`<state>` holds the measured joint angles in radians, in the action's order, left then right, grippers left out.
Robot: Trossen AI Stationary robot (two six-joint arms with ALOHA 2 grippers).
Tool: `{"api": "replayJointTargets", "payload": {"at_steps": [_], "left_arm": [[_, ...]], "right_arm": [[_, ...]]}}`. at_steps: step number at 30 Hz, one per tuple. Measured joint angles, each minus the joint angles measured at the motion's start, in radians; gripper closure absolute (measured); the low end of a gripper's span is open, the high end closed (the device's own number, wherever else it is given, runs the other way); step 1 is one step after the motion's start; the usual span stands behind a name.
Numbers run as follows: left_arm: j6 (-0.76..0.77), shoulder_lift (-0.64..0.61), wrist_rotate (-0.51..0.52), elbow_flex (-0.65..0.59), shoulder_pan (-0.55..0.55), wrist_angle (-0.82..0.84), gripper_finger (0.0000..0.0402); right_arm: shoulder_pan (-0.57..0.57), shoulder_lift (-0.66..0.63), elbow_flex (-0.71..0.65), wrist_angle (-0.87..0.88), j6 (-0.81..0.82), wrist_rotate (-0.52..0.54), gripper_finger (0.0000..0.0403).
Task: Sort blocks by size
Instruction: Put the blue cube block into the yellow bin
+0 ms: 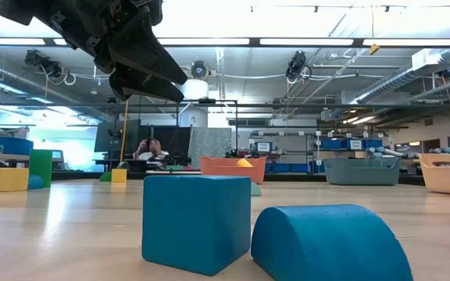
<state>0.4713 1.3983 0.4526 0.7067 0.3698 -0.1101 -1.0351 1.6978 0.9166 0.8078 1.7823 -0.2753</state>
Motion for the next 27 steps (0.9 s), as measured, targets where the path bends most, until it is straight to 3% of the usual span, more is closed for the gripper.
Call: {"api": "replayJointTargets", "payload": {"at_steps": [10,15,18,24,27], "left_arm": [[0.000,0.000,0.000,0.000,0.000,0.001,0.0161],[0.000,0.000,0.000,0.000,0.000,0.002,0.0161],[0.000,0.000,0.000,0.000,0.000,0.001,0.0161],[0.004,0.000,0.000,0.000,0.000,0.001,0.0161],[0.004,0.000,0.000,0.000,0.000,0.000,0.0161]], "right_arm": [[0.000,-0.001,-0.008,-0.041,-0.027,0.003,0.0249],[0.006,-0.008,0.014,-0.011,-0.066,0.009,0.0257],[0.017,-0.044,0.048,0.056,-0.077,0.111,0.0257],[0.039,-0.198,0.093,0.172,-0.111,0.453,0.0257],[0.063,-0.289,0.093,0.279,-0.111,0.574,0.0257]]}}
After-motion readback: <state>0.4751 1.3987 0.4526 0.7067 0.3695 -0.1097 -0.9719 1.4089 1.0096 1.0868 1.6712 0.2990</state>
